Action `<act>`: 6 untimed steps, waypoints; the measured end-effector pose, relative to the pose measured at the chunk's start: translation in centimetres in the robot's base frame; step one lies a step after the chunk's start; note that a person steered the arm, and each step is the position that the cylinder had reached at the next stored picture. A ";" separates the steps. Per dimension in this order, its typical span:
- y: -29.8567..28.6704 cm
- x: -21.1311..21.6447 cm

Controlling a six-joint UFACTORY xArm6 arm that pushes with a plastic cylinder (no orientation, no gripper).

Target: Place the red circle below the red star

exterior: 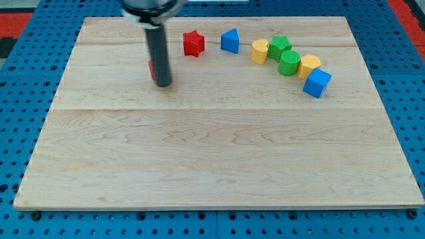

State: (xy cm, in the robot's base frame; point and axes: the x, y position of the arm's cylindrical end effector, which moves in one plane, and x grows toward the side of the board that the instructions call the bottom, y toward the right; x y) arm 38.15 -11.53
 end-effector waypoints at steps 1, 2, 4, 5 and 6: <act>-0.7 0.8; -3.1 -1.0; 2.9 -1.8; -4.3 -3.2; 0.5 -3.4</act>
